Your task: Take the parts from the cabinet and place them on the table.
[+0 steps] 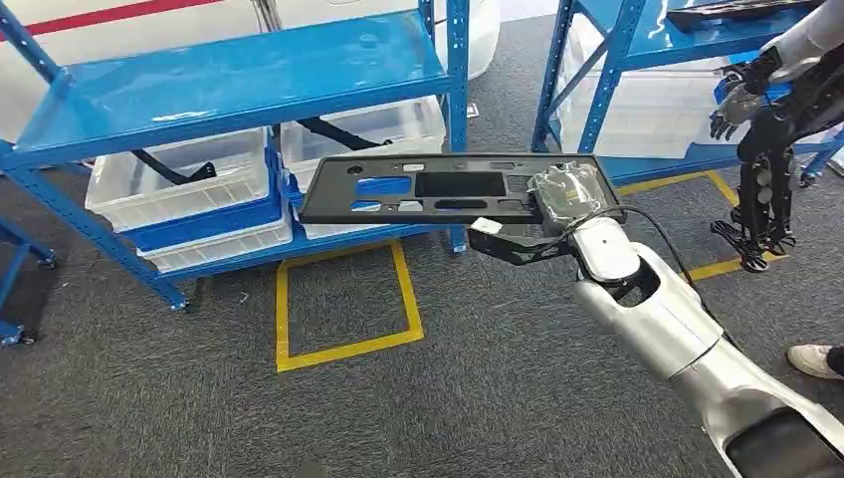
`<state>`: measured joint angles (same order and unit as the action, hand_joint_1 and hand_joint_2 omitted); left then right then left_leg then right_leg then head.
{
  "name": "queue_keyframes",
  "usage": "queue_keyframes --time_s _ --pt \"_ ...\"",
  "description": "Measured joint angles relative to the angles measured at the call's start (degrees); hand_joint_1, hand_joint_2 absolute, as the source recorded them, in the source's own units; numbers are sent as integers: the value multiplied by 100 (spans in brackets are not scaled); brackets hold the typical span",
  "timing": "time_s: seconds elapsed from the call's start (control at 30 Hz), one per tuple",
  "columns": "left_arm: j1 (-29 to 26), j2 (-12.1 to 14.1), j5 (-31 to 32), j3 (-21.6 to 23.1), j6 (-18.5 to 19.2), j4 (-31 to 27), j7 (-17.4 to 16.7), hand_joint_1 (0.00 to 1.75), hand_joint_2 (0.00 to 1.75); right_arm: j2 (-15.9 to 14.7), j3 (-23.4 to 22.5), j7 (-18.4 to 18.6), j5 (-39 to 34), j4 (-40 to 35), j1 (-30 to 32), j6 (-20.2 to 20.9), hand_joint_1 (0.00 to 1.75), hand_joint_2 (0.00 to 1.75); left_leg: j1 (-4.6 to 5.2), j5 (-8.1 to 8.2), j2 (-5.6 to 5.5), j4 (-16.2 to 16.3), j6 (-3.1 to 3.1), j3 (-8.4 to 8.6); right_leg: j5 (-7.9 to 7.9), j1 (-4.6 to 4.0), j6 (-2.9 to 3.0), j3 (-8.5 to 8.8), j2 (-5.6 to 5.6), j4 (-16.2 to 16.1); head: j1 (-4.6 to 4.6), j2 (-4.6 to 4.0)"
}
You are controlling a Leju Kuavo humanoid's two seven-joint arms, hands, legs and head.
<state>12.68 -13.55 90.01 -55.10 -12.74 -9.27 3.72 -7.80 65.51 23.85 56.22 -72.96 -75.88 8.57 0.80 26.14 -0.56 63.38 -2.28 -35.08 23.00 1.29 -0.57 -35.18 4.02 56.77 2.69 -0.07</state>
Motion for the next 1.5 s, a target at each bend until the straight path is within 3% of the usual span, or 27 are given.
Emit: queue_keyframes --time_s 0.03,0.07,0.2,0.23,0.27,0.3,0.4,0.43,0.53,0.57,0.63,0.7,0.73,0.8,0.87,0.9,0.93,1.0,1.03,1.07,1.2,1.23,1.27,1.3,1.4,1.47,1.5 --pt "2 4 2 2 -2 0 0 0 175 -4 -17 15 -9 0 -5 0 175 175 17 -239 -253 -567 -105 281 -17 22 -1 -4 42 -7 0 0" --pt "1 48 2 2 -9 0 0 0 175 -35 -46 33 -15 0 -13 0 175 175 9 -203 -516 -796 -206 374 -41 33 -38 -24 67 -5 -4 0" --pt "1 48 9 4 -33 2 0 0 175 -166 -74 155 7 -33 -31 -2 175 175 96 -349 -304 -1075 -253 439 -216 151 -265 -94 352 -187 2 0" --pt "21 55 9 4 -48 0 4 0 175 -241 -107 177 20 -48 -15 0 175 175 32 -464 -188 -1295 -195 548 -176 125 -241 -106 183 -158 -4 0" --pt "31 48 9 7 -50 0 11 0 175 -278 -118 192 20 -74 -32 2 175 175 38 -506 -136 -1393 -187 580 28 55 -260 -231 -117 66 -9 0" --pt "24 48 4 9 -50 0 11 0 175 -306 -118 205 22 -96 -53 4 175 175 32 -515 -55 -1386 -181 581 253 65 -288 -399 -243 459 -7 0" --pt "0 44 0 9 -48 2 15 0 175 -383 -120 245 9 -96 -38 7 175 175 37 -496 202 -1337 -171 552 629 61 -345 -838 -339 1484 -4 0" --pt "6 39 -2 9 -48 2 20 0 175 -422 -120 258 4 -98 -38 7 175 175 31 -480 274 -1301 -156 529 530 65 -359 -768 -355 1378 -4 0" --pt "37 24 -35 7 -63 2 33 0 175 -500 -138 319 -13 -138 -46 22 175 175 -10 -363 475 -1090 -59 464 9 82 -427 116 -641 -84 -4 0" --pt "64 48 -48 7 -77 0 44 0 175 -540 -153 339 -24 -149 -49 26 175 175 41 -323 510 -1049 -7 417 81 24 -367 90 -704 -40 -4 0" --pt "87 39 -57 7 -98 2 85 0 175 -597 -186 369 -55 -197 -57 42 175 175 45 -266 569 -954 3 391 52 34 -205 48 -598 -49 2 0" --pt "86 42 -57 4 -118 2 112 0 175 -649 -197 404 -61 -219 -58 61 175 175 30 -256 647 -916 17 382 29 39 -142 1 -472 -28 0 0" --pt "94 44 -50 4 -131 2 116 0 175 -675 -199 415 -66 -232 -68 70 175 175 -5 -171 525 -830 65 337 6 40 -102 -14 -435 -31 0 0" --pt "88 42 -42 4 -157 2 127 0 175 -699 -221 430 -68 -271 -66 81 175 175 -32 329 203 -138 117 83 -35 44 -40 -63 -338 -32 2 0" --pt "83 44 -42 2 -168 2 127 0 175 -715 -223 444 -79 -302 -56 88 175 175 -34 762 149 857 118 -329 -59 25 -16 -102 -204 -31 0 0" --pt "82 42 -44 2 -171 2 127 0 175 -726 -223 444 -87 -310 -50 90 175 175 -31 807 136 1101 103 -435 -71 12 -11 -114 -140 -29 0 0" --pt "81 42 -39 2 -179 2 127 0 175 -737 -223 448 -96 -321 -43 98 175 175 -27 729 118 1044 78 -413 -81 -2 -14 -116 -73 -29 0 0" --pt "85 42 -24 2 -219 2 127 0 175 -760 -232 485 -98 -371 -43 118 175 175 12 244 26 146 -43 26 -102 -36 -15 -111 77 -33 0 0" --pt "89 42 -24 2 -232 2 127 0 175 -771 -245 498 -98 -398 -49 122 175 175 37 -33 -134 -458 -139 309 -117 -46 -17 -105 143 -37 0 0" --pt "91 63 -24 2 -238 2 125 0 175 -789 -269 513 -98 -417 -42 125 175 175 61 -102 -384 -842 -236 465 -134 2 -16 -119 175 -46 -2 0" --pt "79 70 -9 2 -245 4 94 0 175 -881 -295 546 -103 -477 -17 149 175 175 124 -172 -248 -986 -279 533 -249 83 -172 -170 441 -132 2 0" --pt "85 70 -2 0 -245 4 90 0 175 -911 -326 557 -103 -483 7 153 175 175 52 -300 -159 -1199 -302 619 -247 53 -160 -177 343 -135 2 0" --pt "92 70 0 0 -243 4 83 0 175 -938 -339 568 -105 -514 15 171 175 175 53 -351 -96 -1302 -263 675 -147 12 -168 -224 -17 -43 0 0" --pt "84 74 2 0 -234 4 70 0 175 -966 -339 579 -103 -531 8 186 175 175 46 -379 -35 -1333 -290 681 111 10 -190 -380 -201 293 -2 0" --pt "22 77 0 -2 -223 4 20 0 175 -1012 -339 599 -116 -579 49 206 175 175 30 -369 233 -1320 -261 669 619 100 -328 -908 -332 1531 -2 0" --pt "0 79 0 -2 -221 4 20 0 175 -1036 -341 597 -118 -608 76 212 175 175 -2 -341 381 -1283 -196 663 419 157 -410 -748 -381 1301 -2 0" --pt "2 79 0 -2 -219 4 20 0 175 -1047 -341 597 -118 -619 77 225 175 175 -38 -294 451 -1216 -128 649 183 193 -467 -438 -448 802 -4 0"
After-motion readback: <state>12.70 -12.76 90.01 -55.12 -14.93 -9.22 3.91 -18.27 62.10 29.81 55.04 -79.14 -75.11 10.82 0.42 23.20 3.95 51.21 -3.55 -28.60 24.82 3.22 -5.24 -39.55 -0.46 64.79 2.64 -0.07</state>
